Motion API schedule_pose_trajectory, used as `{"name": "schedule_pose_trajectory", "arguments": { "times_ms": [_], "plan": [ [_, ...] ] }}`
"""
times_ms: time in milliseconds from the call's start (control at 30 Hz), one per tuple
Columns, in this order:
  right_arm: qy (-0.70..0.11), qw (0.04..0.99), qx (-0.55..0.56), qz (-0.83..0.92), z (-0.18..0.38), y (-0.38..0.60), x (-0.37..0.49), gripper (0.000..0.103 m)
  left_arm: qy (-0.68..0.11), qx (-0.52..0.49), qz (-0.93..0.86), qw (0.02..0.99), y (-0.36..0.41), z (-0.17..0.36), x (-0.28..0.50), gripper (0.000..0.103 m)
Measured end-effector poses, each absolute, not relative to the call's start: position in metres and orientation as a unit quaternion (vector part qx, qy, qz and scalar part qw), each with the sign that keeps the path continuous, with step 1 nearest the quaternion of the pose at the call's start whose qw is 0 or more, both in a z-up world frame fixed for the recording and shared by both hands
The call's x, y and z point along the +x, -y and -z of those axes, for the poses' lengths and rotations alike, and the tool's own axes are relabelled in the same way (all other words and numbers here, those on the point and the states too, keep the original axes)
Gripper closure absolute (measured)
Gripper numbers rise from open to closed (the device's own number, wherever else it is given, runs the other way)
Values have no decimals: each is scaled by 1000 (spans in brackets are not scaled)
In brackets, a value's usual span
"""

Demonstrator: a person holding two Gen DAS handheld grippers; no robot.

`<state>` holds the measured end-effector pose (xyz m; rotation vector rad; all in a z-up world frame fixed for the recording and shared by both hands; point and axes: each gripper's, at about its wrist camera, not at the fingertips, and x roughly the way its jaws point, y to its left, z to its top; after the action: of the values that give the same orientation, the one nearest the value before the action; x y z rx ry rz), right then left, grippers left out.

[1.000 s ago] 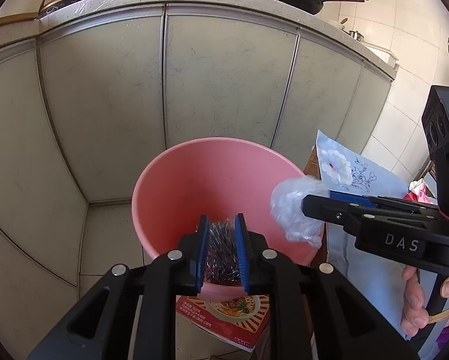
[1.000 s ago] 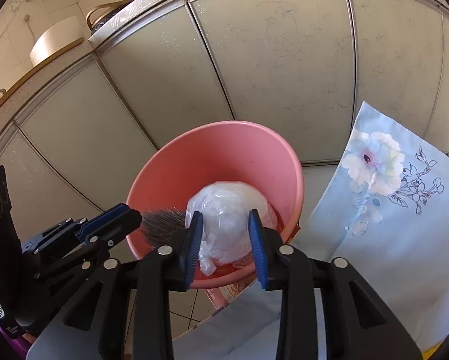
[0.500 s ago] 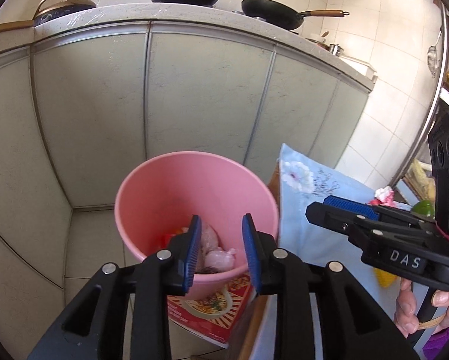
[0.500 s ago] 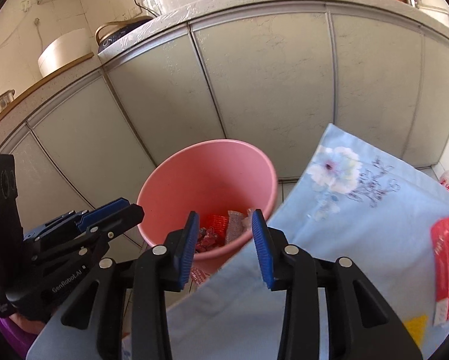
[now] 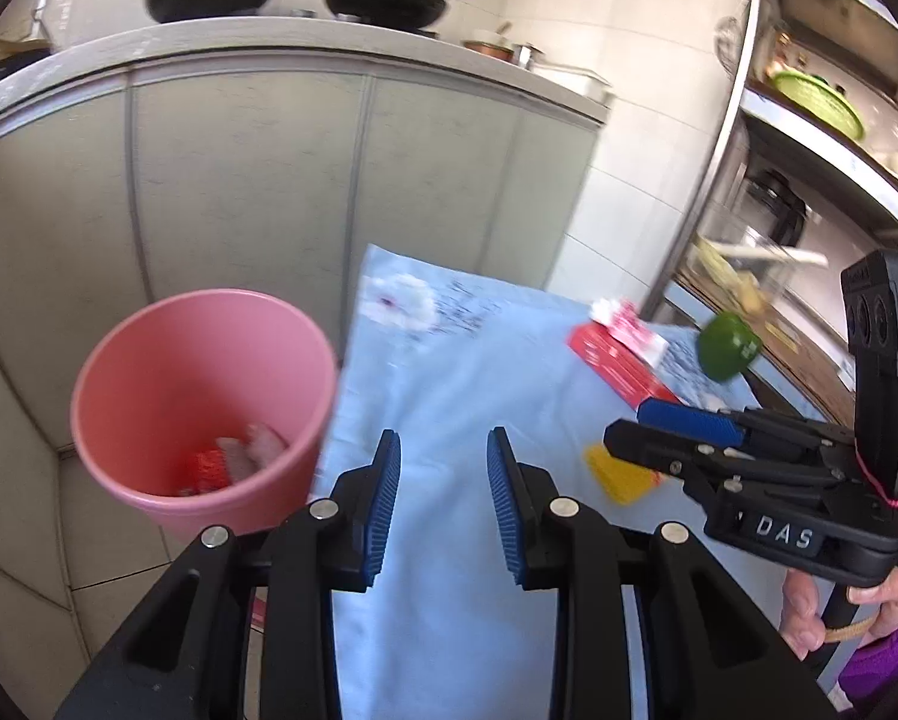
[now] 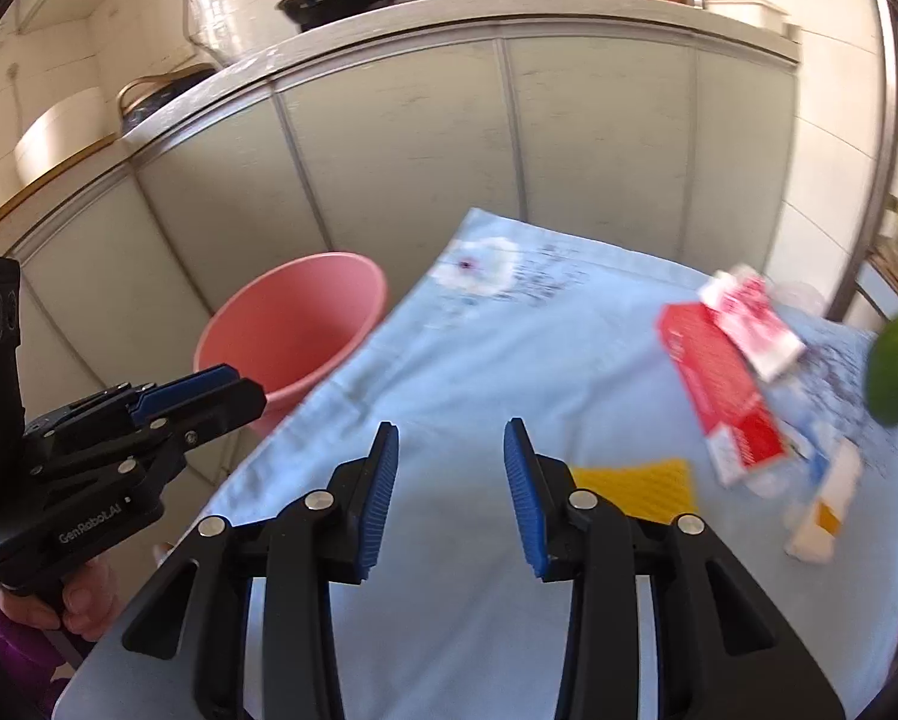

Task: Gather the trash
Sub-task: 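Grasp the yellow mesh sponge with left while right grasps the white foam block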

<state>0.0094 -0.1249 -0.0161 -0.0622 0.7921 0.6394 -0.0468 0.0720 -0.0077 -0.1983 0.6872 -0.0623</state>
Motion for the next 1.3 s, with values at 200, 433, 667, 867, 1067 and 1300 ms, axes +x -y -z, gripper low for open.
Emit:
{"name": "schedule_pose_trajectory", "arguments": {
  "times_ms": [200,433,667,867,1067,1300],
  "plan": [
    [-397,884,10,-246,28,182,12,66,-368,-63,89,923,-29,20,-37,74],
    [-409,895,37,-176,45,239,20,66,-398,-24,147,905,12,35,-21,74],
    [-413,899,57,-137,56,269,34,64,-428,-6,198,882,38,46,17,74],
    [-416,900,61,-118,61,282,44,60,-436,22,204,876,55,57,58,74],
    [-427,896,69,-98,71,292,58,60,-465,21,186,865,57,80,91,74],
    [-436,892,73,-92,78,293,68,60,-468,1,199,861,53,84,72,73]
  ]
}}
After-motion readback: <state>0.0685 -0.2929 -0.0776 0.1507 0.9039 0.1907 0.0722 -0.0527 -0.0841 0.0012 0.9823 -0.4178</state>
